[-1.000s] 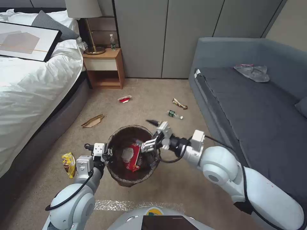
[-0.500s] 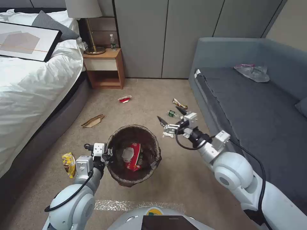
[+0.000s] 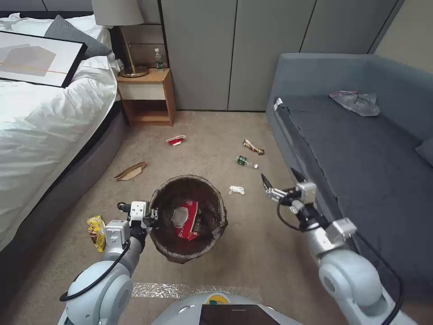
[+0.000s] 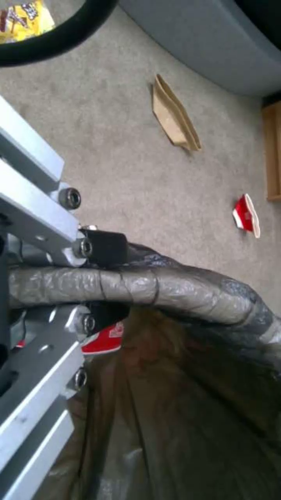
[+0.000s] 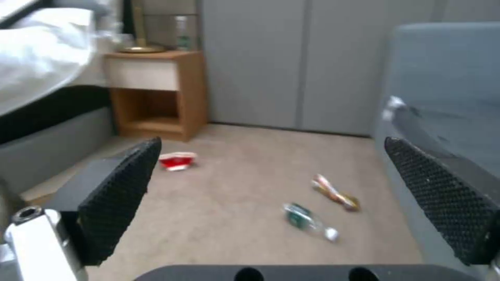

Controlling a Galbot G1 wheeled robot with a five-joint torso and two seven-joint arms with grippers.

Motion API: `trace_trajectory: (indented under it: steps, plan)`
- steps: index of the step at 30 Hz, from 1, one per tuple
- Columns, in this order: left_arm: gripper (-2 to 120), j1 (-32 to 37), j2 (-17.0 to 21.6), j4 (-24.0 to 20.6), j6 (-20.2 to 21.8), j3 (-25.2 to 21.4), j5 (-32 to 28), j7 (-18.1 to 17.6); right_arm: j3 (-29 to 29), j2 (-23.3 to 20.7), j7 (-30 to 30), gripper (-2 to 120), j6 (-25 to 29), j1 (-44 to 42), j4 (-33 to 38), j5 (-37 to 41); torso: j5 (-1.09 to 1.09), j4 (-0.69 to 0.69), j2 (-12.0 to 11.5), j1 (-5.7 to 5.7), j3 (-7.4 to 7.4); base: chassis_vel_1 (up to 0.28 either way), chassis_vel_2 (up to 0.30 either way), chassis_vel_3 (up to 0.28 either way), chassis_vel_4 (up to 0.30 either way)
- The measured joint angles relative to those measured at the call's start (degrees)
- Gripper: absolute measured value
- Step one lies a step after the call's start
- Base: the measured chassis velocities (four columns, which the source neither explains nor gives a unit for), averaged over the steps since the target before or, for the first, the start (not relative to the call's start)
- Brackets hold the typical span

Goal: Pick up the trash bin, then pick up the garbage from the floor and place it into the trash bin.

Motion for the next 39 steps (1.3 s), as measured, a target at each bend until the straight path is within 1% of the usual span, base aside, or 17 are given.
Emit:
trace_trajectory:
  steps: [1,2,3,5,7,10,11,14,19,25,33,39]
  plan:
    - [2,0.0,0.0,0.0,0.0,0.0,0.0,0.0,0.9,3.1,-0.9,100,1.9,-2.3,0.0,-2.1,0.00,0.00,0.0,0.00,0.00,0.000,0.000,0.000,0.000]
    - [2,0.0,-0.1,0.0,0.0,0.0,0.1,0.0,1.5,4.8,-1.5,100,3.2,-3.7,-0.1,-3.6,0.00,0.00,0.0,0.00,0.00,0.000,0.000,0.000,0.000]
    - [2,0.0,-0.1,0.0,0.0,0.0,0.1,0.0,1.5,4.8,-1.5,100,3.2,-3.7,-0.1,-3.6,0.00,0.00,0.0,0.00,0.00,0.000,0.000,0.000,0.000]
    - [2,0.1,-0.5,0.0,-0.1,0.0,0.3,0.1,2.6,8.4,-2.8,100,6.5,-6.4,-0.4,-7.8,-0.01,0.02,0.0,0.00,0.00,0.000,0.000,0.000,0.000]
    - [2,0.1,-0.6,0.0,-0.1,0.0,0.4,0.1,2.8,9.1,-3.1,100,7.1,-6.9,-0.5,-8.5,0.00,0.03,0.0,0.00,0.00,0.000,0.000,0.000,0.000]
    - [2,0.1,-0.6,-0.1,-0.2,-0.2,0.5,0.2,3.1,12.6,-4.4,100,9.4,-9.2,-0.6,-10.9,0.00,0.02,0.0,0.00,0.00,0.000,0.000,0.000,0.000]
    - [2,0.1,-0.6,-0.1,-0.2,-0.2,0.5,0.2,3.1,12.6,-4.4,100,9.4,-9.2,-0.6,-10.9,0.00,0.02,0.0,0.00,0.00,0.000,0.000,0.000,0.000]
    - [2,0.1,-0.4,-0.1,-0.2,-0.5,0.5,0.2,2.9,15.5,-5.5,100,11.4,-10.8,-0.6,-12.8,0.00,0.02,0.0,0.00,0.00,0.000,0.000,0.000,0.000]
    - [2,0.3,-0.5,-0.2,-0.2,-0.7,0.5,0.2,3.1,16.9,-6.3,100,12.6,-11.6,-0.6,-13.3,0.00,0.02,0.0,0.00,0.00,0.000,0.000,0.000,0.000]
    - [2,0.3,-0.8,-0.3,-0.2,-0.5,0.7,0.3,3.1,16.6,-6.3,100,12.6,-11.2,-0.6,-13.2,0.00,0.02,0.0,0.00,0.00,-0.015,0.013,0.021,-0.013]
    - [2,0.4,-1.2,-0.3,-0.3,-0.5,1.0,0.3,2.9,16.8,-6.1,100,12.6,-11.1,-0.6,-13.1,0.01,0.01,0.0,0.01,0.01,-0.127,0.106,0.121,-0.112]
    - [2,0.4,-1.2,-0.3,-0.3,-0.6,1.0,0.3,3.1,16.7,-6.1,100,12.6,-11.2,-0.7,-12.9,0.01,0.03,0.0,0.01,0.01,-0.132,0.137,0.119,-0.126]
